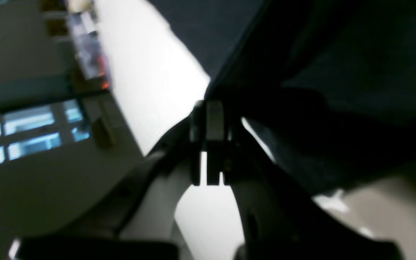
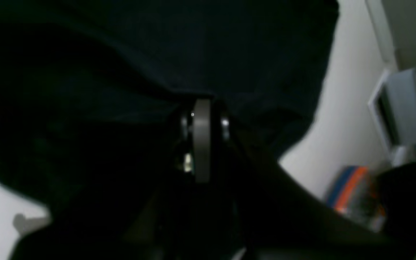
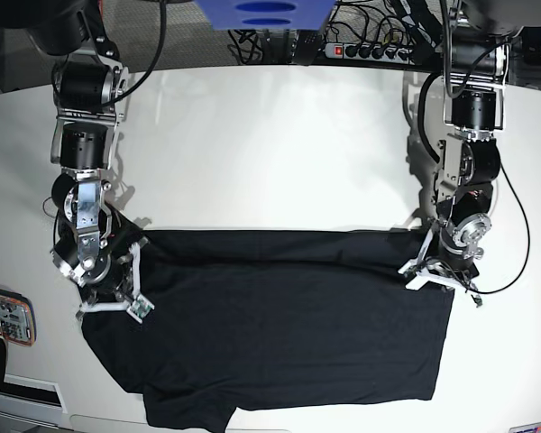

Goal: Fold the T-shirt properly
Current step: 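Lower the folded edge with both grippers and release it onto the shirt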

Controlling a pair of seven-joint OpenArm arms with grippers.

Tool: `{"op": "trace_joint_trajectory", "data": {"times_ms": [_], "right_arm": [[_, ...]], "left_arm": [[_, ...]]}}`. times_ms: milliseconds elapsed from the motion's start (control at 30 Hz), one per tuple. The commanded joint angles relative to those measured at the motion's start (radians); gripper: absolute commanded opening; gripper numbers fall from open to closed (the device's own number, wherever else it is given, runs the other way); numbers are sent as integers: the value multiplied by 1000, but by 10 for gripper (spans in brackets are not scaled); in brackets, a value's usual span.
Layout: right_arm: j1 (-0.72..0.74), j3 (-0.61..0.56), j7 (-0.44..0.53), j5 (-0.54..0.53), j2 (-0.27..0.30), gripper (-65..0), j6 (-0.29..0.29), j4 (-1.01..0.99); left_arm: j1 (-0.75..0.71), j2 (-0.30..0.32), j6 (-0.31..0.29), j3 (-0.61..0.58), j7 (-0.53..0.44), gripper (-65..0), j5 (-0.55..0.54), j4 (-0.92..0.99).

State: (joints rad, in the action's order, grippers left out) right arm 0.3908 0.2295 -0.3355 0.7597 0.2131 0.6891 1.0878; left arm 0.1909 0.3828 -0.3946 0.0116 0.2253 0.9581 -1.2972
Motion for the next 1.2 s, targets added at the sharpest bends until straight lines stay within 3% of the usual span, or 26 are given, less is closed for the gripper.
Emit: {"op": "trace_joint_trajectory", "data": {"times_ms": [0,133,300,467,567,767,867,1000,1167], "right_arm": [[15,3,3,1,9,-650,-1,1],[15,3,5,1,9,-650,-9,-39],[15,3,95,1,9,-650,-150,-70],[15,3,144,1,9,-650,-268,-94],[15,3,144,1,9,-650,-308,-94],[15,1,144,2,9,-430,-328,-94],[13,1,144,2,9,-351,-328,-93],[10,1,144,2,9,-307,-328,-88],[9,1,144,2,9,-303,-328,-67]], "left_arm": [[25,11,29,6,-5,-650,6,-19],[25,11,55,6,-5,-650,6,-17],[25,11,93,6,-4,-650,6,-17],[22,11,93,6,-4,-650,6,-17],[19,11,93,4,-4,-650,6,-17],[17,11,93,1,-4,-650,6,-17],[17,11,93,1,-4,-650,6,-17],[17,11,92,1,-2,-650,6,-17],[22,11,90,6,3,-650,8,-17]]}}
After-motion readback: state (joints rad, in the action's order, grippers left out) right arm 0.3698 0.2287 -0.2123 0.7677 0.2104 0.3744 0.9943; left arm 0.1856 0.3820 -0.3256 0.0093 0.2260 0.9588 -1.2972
